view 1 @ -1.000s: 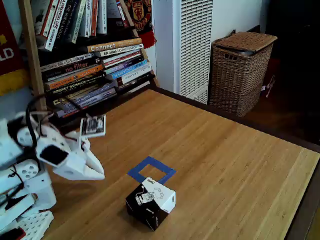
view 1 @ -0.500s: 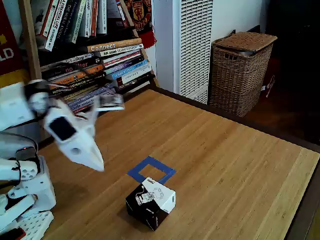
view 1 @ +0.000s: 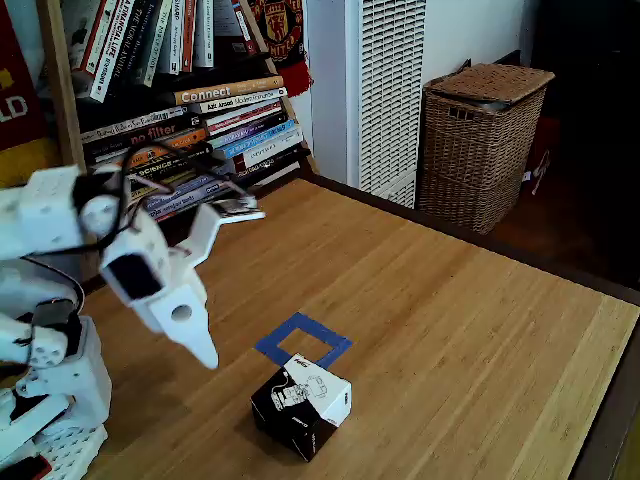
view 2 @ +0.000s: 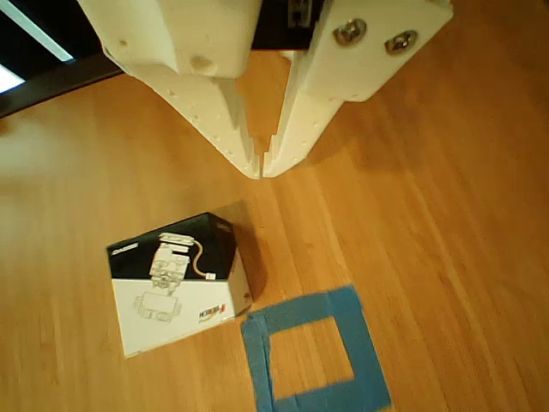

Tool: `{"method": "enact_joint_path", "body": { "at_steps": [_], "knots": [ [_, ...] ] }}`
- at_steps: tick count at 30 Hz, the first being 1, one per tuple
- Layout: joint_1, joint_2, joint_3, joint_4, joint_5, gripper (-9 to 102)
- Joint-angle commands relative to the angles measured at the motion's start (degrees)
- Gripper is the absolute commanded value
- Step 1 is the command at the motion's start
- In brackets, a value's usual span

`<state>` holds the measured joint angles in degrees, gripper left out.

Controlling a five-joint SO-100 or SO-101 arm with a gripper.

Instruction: Push the box on top of the target

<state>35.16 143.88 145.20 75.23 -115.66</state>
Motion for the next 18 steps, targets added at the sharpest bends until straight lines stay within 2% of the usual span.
{"method": "enact_joint_path", "body": {
  "at_steps": [1, 7, 18],
  "knots": [
    [4.8, 1.6, 0.7, -1.1, -7.7, 0],
    [10.1, -1.9, 1.2, -4.2, -15.1, 0],
    [10.9, -19.2, -2.9, -13.1, -13.5, 0]
  ]
}}
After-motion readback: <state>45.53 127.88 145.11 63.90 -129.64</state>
